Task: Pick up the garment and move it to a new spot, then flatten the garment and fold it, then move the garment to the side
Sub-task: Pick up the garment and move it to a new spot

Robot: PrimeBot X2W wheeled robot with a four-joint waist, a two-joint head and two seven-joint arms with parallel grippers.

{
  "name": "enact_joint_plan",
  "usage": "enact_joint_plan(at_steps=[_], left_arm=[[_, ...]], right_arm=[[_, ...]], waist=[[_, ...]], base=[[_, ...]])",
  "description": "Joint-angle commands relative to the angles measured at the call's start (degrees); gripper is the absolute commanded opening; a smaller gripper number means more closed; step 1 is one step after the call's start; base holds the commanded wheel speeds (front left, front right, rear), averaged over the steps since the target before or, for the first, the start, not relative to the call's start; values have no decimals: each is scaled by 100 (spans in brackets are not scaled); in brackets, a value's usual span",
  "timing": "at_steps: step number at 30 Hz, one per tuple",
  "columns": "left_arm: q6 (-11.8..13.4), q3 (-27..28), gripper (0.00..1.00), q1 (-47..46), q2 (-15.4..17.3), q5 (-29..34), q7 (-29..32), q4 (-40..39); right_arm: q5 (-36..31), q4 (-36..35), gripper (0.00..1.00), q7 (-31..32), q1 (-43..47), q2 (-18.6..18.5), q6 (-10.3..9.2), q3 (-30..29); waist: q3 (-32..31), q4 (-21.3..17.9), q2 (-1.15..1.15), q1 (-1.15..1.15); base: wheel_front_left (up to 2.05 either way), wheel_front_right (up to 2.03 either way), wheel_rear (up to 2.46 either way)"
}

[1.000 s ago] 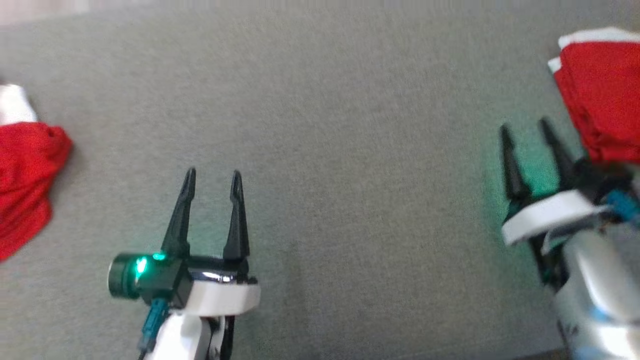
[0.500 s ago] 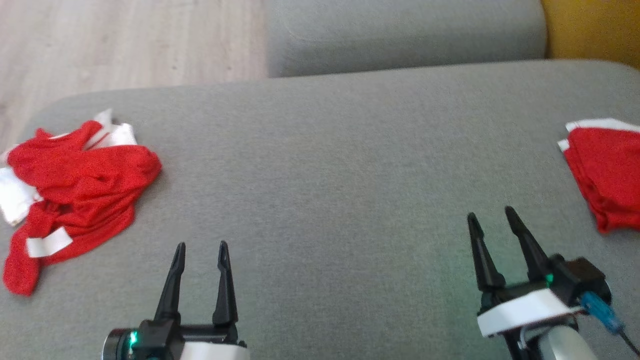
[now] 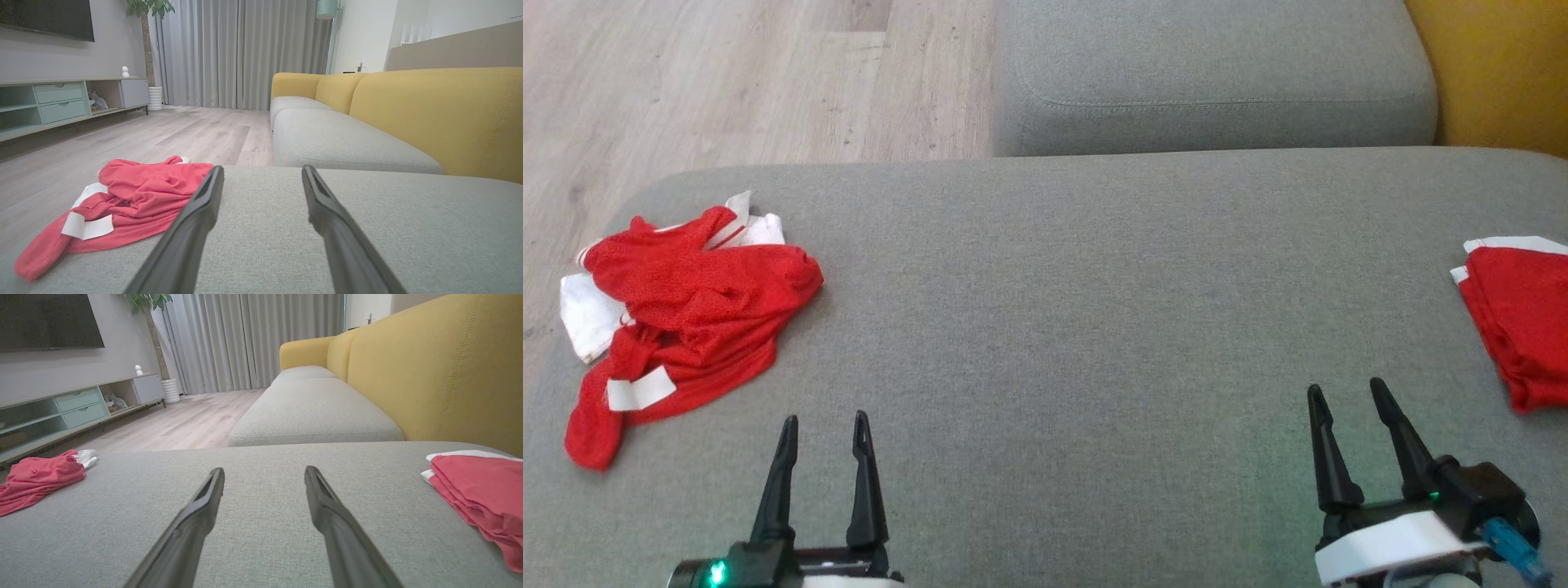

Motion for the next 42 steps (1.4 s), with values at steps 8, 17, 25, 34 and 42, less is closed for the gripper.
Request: enact_joint_plan(at_steps=[8,17,25,34,42], left_arm=[[-1,239,100,-209,-13,85,-13,-233],[-16,300,100,-285,-13,131,-13,-211],[22,429,100,-325,-13,131,-13,-255],[73,682,100,-259,-13,93,-13,-354],[-56,1110,100,-846,-12,153,-13,-563]], right_arm=[[-66,-246,100,-62,-109,56,-4,114],[-74,-205,100,-62,-81,84,-4,101],[-87,-166,100,-62,-138,93,-4,221],[-136,-147,100,-62,-171,99,-4,266],[-215,-210,100,-62,-329,-71,-4,225]], waist=[[37,-58,0,0],[81,67,0,0],[127,736,0,0],[209,1594,0,0],[840,1954,0,0]], base=[[0,0,0],[0,0,0],[0,0,0],[0,0,0],[0,0,0]])
